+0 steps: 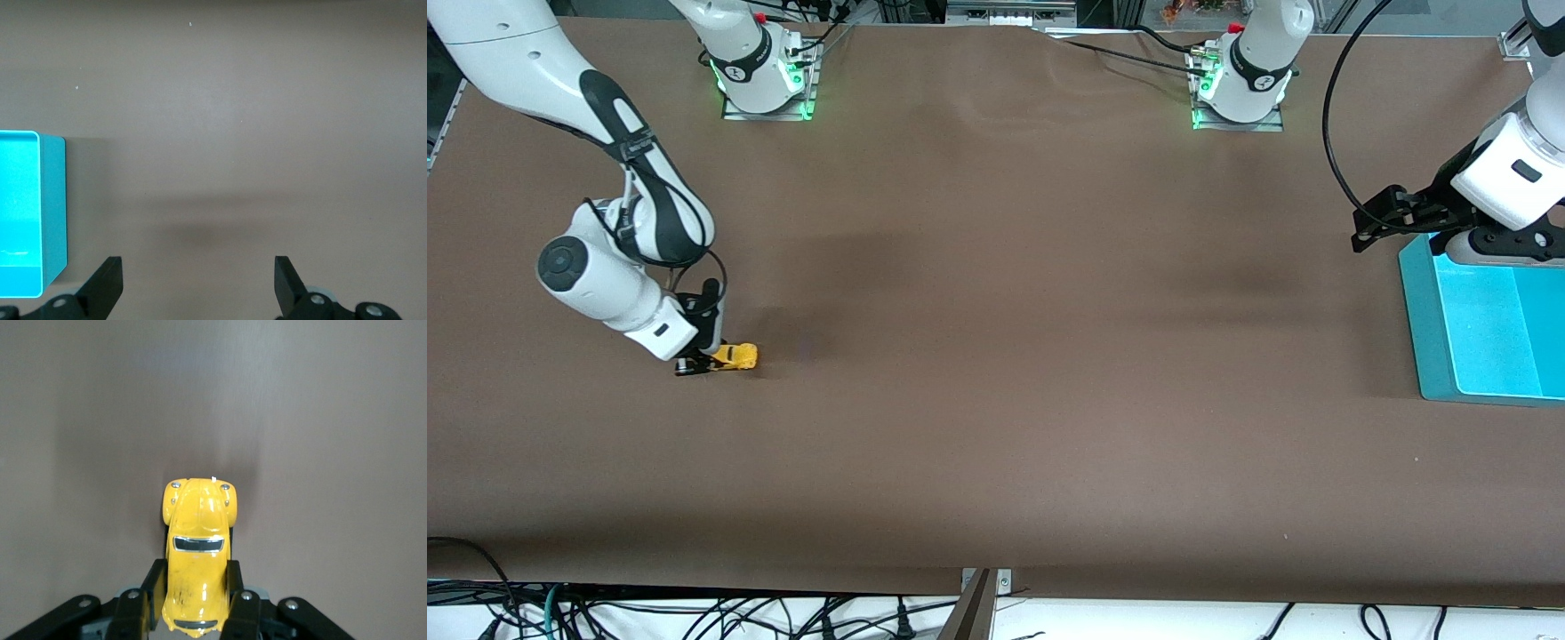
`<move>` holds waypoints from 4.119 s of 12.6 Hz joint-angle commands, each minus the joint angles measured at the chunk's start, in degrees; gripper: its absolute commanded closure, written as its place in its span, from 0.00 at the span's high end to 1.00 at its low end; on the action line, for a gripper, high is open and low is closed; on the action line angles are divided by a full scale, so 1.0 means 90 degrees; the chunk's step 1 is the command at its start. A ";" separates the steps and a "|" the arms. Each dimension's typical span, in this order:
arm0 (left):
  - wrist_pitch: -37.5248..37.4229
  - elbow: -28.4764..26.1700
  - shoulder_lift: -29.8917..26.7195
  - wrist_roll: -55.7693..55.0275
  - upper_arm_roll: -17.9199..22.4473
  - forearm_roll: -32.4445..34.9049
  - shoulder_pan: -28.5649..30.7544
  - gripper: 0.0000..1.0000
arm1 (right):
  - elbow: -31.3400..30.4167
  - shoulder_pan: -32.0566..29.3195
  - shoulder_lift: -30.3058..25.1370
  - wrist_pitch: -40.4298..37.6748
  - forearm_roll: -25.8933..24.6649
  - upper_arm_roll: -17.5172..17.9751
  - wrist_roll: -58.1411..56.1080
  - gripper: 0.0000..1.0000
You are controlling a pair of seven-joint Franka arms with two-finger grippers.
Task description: Wind and store yellow beetle car
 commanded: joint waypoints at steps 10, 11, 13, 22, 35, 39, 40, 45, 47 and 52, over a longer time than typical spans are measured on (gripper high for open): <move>-0.0165 0.0156 0.0014 0.0001 -0.0041 0.0075 0.0045 1.00 | 0.0197 -0.1460 0.0579 -0.0148 0.0019 0.0157 -0.1570 0.25; -0.0165 0.0156 0.0014 0.0001 -0.0041 0.0075 0.0045 1.00 | 0.0197 -0.1460 0.0560 -0.0168 0.0019 0.0187 -0.1483 0.37; -0.0165 0.0156 0.0014 0.0001 -0.0041 0.0075 0.0045 1.00 | 0.0264 -0.1460 0.0521 -0.0245 0.0019 0.0352 -0.1268 0.56; -0.0194 0.0166 0.0034 0.0001 -0.0041 0.0075 0.0055 1.00 | 0.1408 -0.1197 -0.0424 -0.2637 -0.0059 0.1203 0.0371 1.00; -0.0194 0.0147 0.0024 0.0001 -0.0002 0.0085 -0.0032 1.00 | 0.1163 -0.0678 -0.3756 -0.4629 0.0494 0.1213 0.5640 1.00; -0.0214 -0.0019 -0.0064 -0.0008 0.0008 0.0085 0.0025 1.00 | 0.1183 -0.0620 -0.3884 -0.5157 0.0937 0.1164 0.8608 1.00; -0.0388 -0.0058 -0.0025 -0.0047 0.0008 0.0134 0.0035 1.00 | 0.1212 -0.0571 -0.3884 -0.5264 0.1053 0.1144 0.9137 1.00; -0.0419 -0.0857 0.0189 0.0050 -0.0031 0.0251 0.0289 1.00 | 0.1222 -0.0571 -0.3894 -0.5470 0.1259 0.1095 0.9641 1.00; -0.0390 -0.1083 0.0228 0.0807 -0.0012 0.0387 0.0455 1.00 | 0.1222 -0.0571 -0.3894 -0.5480 0.1259 0.1057 0.9621 1.00; 0.0341 -0.2069 0.0346 0.3913 0.0134 0.0661 0.1128 1.00 | 0.1329 -0.0581 -0.3845 -0.5548 0.1250 0.1047 0.9621 1.00</move>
